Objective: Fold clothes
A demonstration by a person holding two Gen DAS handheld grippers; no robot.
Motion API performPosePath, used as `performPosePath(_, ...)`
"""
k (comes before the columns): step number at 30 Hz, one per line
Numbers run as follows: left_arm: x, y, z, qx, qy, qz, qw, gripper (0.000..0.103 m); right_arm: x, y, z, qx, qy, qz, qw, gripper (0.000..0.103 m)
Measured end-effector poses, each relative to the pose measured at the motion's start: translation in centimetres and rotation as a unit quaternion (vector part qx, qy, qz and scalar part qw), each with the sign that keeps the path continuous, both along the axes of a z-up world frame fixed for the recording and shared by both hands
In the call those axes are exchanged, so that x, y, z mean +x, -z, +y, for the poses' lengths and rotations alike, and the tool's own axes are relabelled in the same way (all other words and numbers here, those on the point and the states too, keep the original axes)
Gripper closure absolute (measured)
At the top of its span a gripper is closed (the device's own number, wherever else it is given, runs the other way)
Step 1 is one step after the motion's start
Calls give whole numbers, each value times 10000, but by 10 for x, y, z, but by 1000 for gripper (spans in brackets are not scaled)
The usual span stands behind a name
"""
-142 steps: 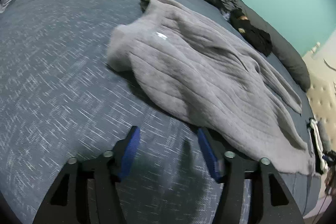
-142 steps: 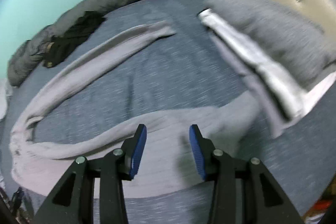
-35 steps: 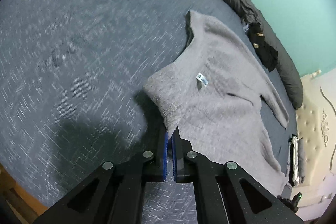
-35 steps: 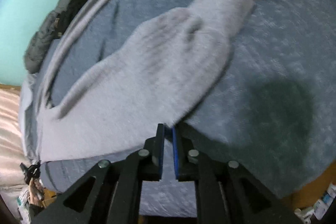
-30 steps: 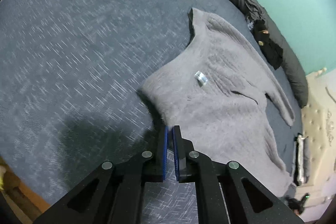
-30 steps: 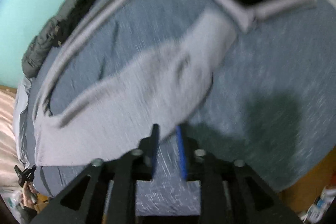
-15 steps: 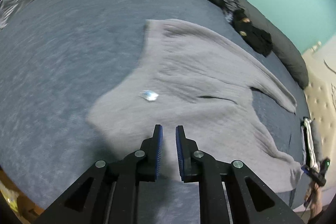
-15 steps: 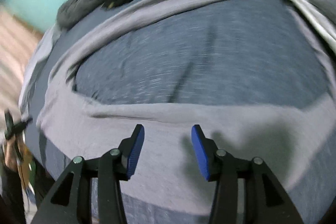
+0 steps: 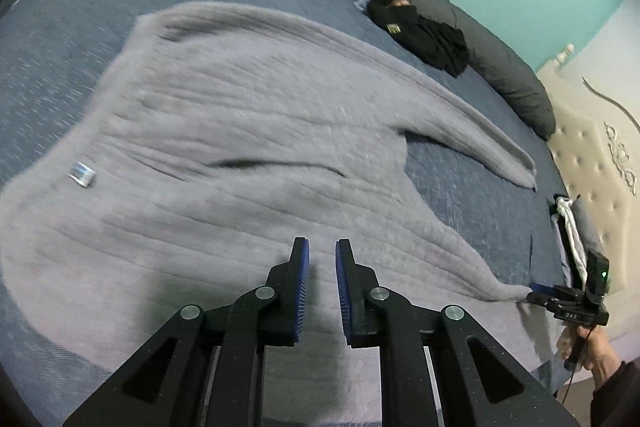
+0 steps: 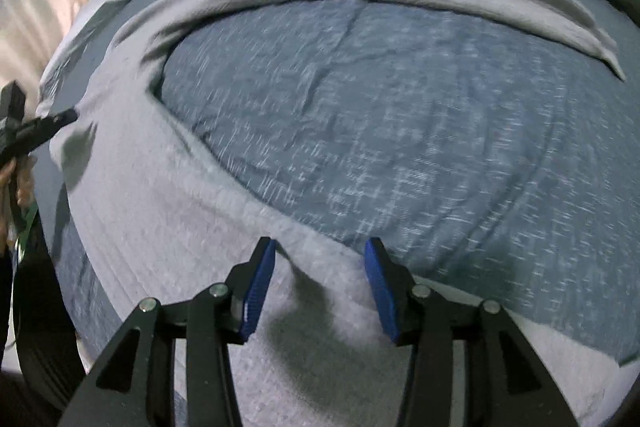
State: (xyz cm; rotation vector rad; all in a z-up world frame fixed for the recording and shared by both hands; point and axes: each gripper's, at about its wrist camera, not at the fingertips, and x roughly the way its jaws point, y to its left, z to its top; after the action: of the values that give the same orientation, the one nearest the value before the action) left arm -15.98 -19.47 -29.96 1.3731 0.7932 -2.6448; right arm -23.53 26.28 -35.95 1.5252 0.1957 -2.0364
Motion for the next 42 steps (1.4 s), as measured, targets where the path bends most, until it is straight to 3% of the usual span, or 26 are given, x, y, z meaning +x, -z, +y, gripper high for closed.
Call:
performPosePath(1, -1, 5, 3, -15, 13, -1, 10000, 88, 0, 4, -1, 38, -68, -29, 10000, 58)
performPosePath(2, -2, 9, 7, -28, 21, -1, 10000, 88, 0, 7, 0, 49, -83, -63, 9999, 70)
performPosePath(5, 0, 22, 9, 56, -57, 34, 10000, 88, -5, 15, 11, -18, 129, -143, 9998, 90)
performPosePath(7, 3, 28, 10, 71, -93, 77, 9999, 88, -14, 18, 30, -365, 750, -298, 9961, 92)
performPosePath(10, 5, 36, 15, 4, -27, 65, 10000, 88, -20, 27, 40, -431, 1187, -432, 9911, 93)
performPosePath(13, 5, 36, 18, -86, 47, 94, 9999, 88, -20, 24, 38, -428, 1260, -206, 9909, 92)
performPosePath(16, 3, 39, 19, -101, 104, 93, 9999, 88, -18, 1, 54, -538, 1423, 244, 9881, 92)
performPosePath(19, 2, 40, 17, -135, 132, 87, 9998, 88, -18, -15, 87, -384, 1578, 427, 9858, 83)
performPosePath(21, 0, 38, 17, -147, 149, 131, 9997, 88, -19, -20, 108, -188, 1683, 381, 9848, 60)
performPosePath(22, 0, 37, 17, -153, 161, 150, 9996, 88, -17, -20, 119, -77, 1718, 349, 9845, 43)
performPosePath(28, -3, 35, 24, -197, 227, 194, 9994, 88, -7, -2, 158, 341, 1659, -57, 9855, 42)
performPosePath(30, -4, 35, 27, -200, 255, 182, 9993, 88, -3, 4, 157, 405, 1613, -22, 9861, 49)
performPosePath(34, -5, 37, 31, -223, 283, 159, 9992, 88, 3, 9, 159, 388, 1560, 106, 9869, 94)
performPosePath(39, -5, 39, 30, -234, 270, 152, 9992, 88, 6, -9, 162, 526, 1673, 638, 9824, 101)
performPosePath(42, -5, 38, 28, -215, 251, 164, 9993, 88, 5, -9, 170, 539, 1907, 598, 9783, 100)
